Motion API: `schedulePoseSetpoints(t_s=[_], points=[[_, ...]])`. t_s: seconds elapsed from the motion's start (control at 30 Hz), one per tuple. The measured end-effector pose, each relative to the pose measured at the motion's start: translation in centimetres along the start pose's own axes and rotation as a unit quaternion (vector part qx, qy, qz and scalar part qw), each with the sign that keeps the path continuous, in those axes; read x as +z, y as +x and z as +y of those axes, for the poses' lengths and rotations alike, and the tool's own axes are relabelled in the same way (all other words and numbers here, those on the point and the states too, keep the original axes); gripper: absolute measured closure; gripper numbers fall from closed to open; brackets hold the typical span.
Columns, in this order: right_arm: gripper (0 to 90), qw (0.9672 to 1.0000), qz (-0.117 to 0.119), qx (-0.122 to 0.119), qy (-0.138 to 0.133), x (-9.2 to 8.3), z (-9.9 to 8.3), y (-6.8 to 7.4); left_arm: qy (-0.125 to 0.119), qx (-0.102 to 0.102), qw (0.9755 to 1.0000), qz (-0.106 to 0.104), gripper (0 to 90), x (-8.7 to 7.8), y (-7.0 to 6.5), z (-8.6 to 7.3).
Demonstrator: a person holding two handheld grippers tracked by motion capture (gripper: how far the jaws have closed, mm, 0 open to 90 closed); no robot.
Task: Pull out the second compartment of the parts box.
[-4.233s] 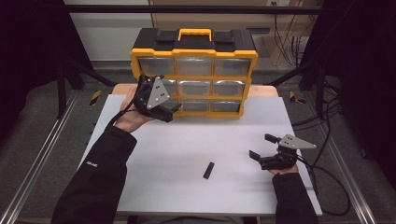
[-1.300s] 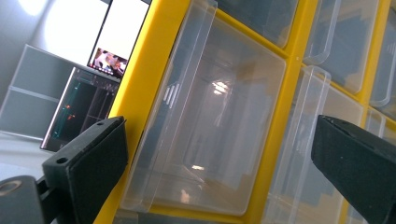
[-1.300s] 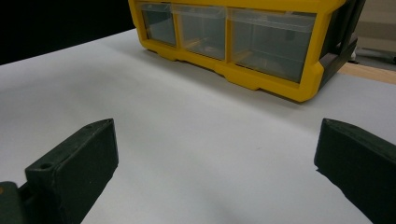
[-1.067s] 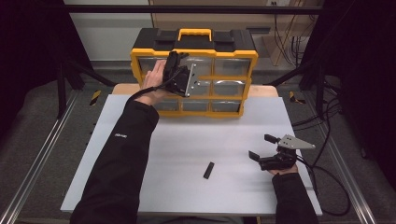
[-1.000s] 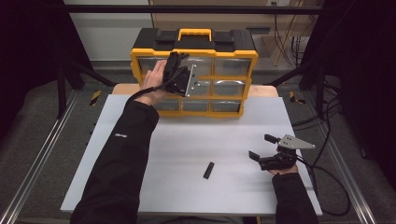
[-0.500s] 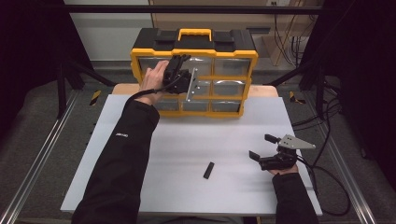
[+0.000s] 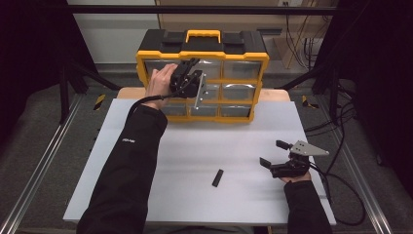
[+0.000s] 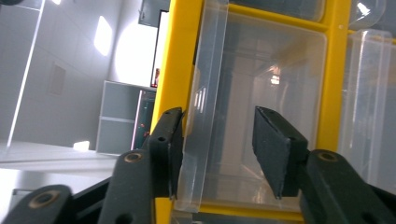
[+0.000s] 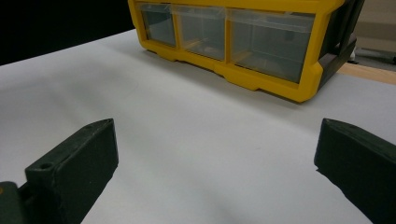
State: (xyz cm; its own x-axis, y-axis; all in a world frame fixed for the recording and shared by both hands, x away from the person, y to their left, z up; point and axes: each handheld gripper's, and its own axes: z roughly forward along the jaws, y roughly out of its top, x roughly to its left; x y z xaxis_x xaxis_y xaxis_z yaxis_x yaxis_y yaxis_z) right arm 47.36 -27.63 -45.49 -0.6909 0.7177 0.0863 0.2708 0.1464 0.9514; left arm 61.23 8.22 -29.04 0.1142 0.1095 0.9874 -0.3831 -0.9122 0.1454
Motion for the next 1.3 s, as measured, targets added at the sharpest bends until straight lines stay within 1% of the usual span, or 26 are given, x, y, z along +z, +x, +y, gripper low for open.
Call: schedulePoseSetpoints(t_s=[0.1,0.37,0.5,0.6,0.63,0.67,0.9,1.07,1.17,1.3], points=[[0.2,1.0000,-0.001,-0.001,0.000,0.02,-0.01,-0.02,0.000,0.005,0.9999,0.009,60.0,-0.02,-0.01,0.00],[0.3,1.0000,-0.001,-0.001,0.001,0.01,-0.01,-0.01,-0.001,0.016,0.9994,0.032,70.4,0.01,-0.18,-0.04],[0.3,1.0000,-0.001,-0.001,0.000,0.01,-0.01,-0.02,0.000,0.027,0.9988,0.042,74.2,0.00,-0.28,-0.04],[0.3,1.0000,-0.001,-0.002,0.000,0.01,-0.01,-0.03,0.001,0.036,0.9982,0.047,75.2,0.05,-0.44,-0.03],[0.3,1.0000,-0.001,-0.002,0.000,0.01,-0.01,-0.03,-0.003,0.034,0.9982,0.049,75.4,0.11,-0.51,-0.04],[0.3,1.0000,-0.001,-0.002,0.000,0.01,-0.01,-0.03,0.002,0.040,0.9980,0.049,75.5,0.03,-0.47,-0.04],[0.3,1.0000,-0.002,-0.001,0.000,0.01,-0.01,-0.03,0.002,0.056,0.9970,0.053,77.0,0.02,-0.58,-0.04],[0.3,1.0000,-0.001,0.000,0.000,0.00,0.00,-0.01,-0.001,0.059,0.9968,0.054,77.6,-0.10,-0.55,-0.07],[0.3,1.0000,-0.001,-0.001,0.000,0.01,-0.01,-0.04,0.000,0.065,0.9963,0.056,77.9,-0.18,-0.58,-0.03],[0.3,1.0000,-0.001,0.000,0.000,-0.01,0.00,-0.02,-0.001,0.067,0.9963,0.054,78.2,-0.35,-0.60,0.00]])
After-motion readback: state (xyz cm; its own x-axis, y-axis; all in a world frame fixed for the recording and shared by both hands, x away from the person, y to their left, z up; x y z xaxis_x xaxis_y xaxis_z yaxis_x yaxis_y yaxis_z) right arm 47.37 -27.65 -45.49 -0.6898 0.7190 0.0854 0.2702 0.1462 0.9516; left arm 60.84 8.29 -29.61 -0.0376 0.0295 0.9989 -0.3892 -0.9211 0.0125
